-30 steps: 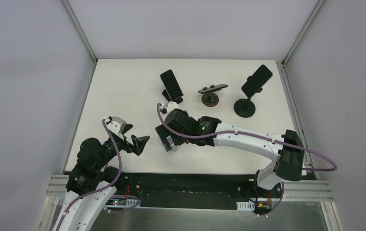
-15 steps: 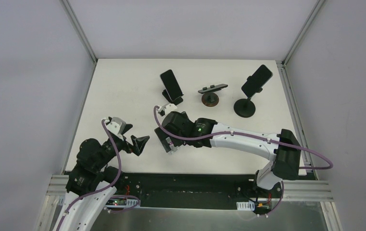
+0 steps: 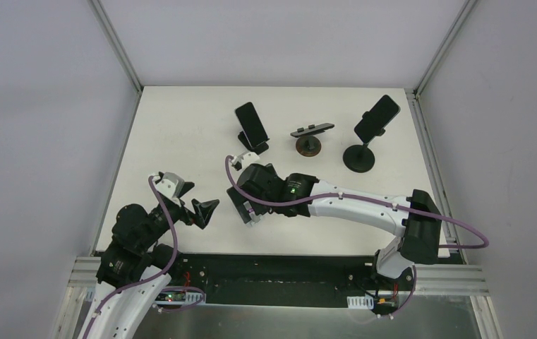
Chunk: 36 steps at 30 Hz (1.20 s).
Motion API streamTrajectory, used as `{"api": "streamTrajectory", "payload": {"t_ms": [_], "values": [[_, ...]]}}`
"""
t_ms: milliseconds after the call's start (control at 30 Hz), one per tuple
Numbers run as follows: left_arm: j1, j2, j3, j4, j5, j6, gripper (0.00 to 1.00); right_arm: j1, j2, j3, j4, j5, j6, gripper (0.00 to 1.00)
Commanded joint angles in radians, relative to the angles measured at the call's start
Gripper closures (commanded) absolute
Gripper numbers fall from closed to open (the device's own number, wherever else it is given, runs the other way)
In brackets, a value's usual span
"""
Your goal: Remove the phone from the phone stand
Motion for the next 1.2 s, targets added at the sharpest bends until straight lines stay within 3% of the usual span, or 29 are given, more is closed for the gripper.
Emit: {"api": "streamTrajectory", "payload": {"t_ms": [0, 733, 1167], "values": [[0.006, -0.01, -0.006, 0.025, -0.014, 0.018, 0.0, 0.01, 0.005, 0.046, -0.009, 0.013, -0.012, 0.03], [0.006, -0.01, -0.007, 0.025, -0.015, 0.019, 0.0, 0.018, 0.004, 0.04, -0.021, 0.034, 0.008, 0.08], [0.006, -0.014, -0.009, 0.024, -0.014, 0.021, 0.0, 0.024, 0.001, 0.047, -0.034, 0.053, 0.004, 0.25]]}}
